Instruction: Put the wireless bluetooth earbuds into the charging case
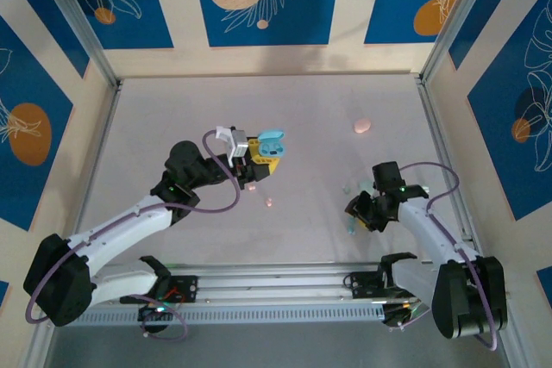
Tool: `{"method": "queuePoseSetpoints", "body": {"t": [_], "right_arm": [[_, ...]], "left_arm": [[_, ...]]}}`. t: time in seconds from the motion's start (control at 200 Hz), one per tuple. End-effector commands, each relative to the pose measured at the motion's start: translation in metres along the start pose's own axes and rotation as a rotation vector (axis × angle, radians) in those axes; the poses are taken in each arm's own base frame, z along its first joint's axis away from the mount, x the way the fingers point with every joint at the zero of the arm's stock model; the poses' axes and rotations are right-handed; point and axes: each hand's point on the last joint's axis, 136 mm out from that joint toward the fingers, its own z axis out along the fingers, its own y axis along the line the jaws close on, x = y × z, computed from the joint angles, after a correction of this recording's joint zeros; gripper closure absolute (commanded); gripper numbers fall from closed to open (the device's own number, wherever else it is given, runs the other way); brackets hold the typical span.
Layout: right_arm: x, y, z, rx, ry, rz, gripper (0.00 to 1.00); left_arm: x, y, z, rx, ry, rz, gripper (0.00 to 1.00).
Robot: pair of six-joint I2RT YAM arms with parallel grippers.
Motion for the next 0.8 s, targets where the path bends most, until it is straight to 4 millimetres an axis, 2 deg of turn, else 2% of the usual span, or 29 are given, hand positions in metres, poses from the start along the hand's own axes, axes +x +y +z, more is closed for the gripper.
{"method": "queuePoseSetpoints", "body": {"t": [0.0,0.325,0.795], "right_arm": [[0.002,0.001,0.003,0.017,0.014,-0.029,0.58],[0.01,-0.008,0.01,0.071,0.023,-0.001,0.57],[0.023,-0.011,0.017,0.085,0.055,-0.005,0.58]], "left_arm": [[-0.01,-0.005,0.001,0.017,-0.032,0.012,0.75],[-0.009,-0.005,0.0,0.011,-0.027,0.021,0.75],[-0.008,-0.004,0.001,0.013,-0.021,0.014,0.75]]}}
